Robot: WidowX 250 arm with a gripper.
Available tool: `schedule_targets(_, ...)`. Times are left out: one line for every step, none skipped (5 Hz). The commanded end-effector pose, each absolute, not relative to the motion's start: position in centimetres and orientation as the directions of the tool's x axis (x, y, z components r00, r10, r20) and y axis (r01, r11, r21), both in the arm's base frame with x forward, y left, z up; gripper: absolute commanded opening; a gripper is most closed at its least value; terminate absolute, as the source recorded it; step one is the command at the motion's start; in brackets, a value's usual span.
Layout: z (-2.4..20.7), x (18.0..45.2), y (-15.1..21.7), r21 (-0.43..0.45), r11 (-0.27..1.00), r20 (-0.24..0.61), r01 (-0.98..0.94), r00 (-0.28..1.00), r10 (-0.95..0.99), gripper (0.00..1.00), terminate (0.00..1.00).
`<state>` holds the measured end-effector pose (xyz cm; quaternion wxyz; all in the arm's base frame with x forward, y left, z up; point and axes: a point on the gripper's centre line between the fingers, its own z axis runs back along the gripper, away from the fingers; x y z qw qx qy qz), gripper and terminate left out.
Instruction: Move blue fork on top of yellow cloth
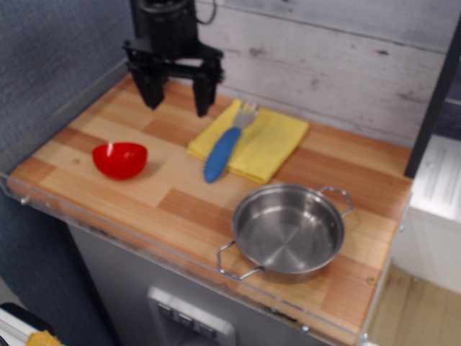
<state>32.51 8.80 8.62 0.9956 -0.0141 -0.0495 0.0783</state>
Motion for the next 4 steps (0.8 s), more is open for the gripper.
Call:
schedule_targets(9.46, 33.44, 8.43, -0.027, 0.997, 0.129, -0.067, 0.989, 0.069, 1.0, 0.0)
schedule_targets(9.91, 33.28, 7.62, 0.076, 0.993, 0.165, -0.089, 0.983, 0.075, 1.0, 0.0)
schedule_targets(9.91, 33.28, 7.62, 0.076, 0.993, 0.165, -0.089, 0.983, 0.075, 1.0, 0.0)
schedule_targets(9.91, 33.28, 7.62, 0.076, 0.993, 0.165, -0.089, 0.983, 0.075, 1.0, 1.0)
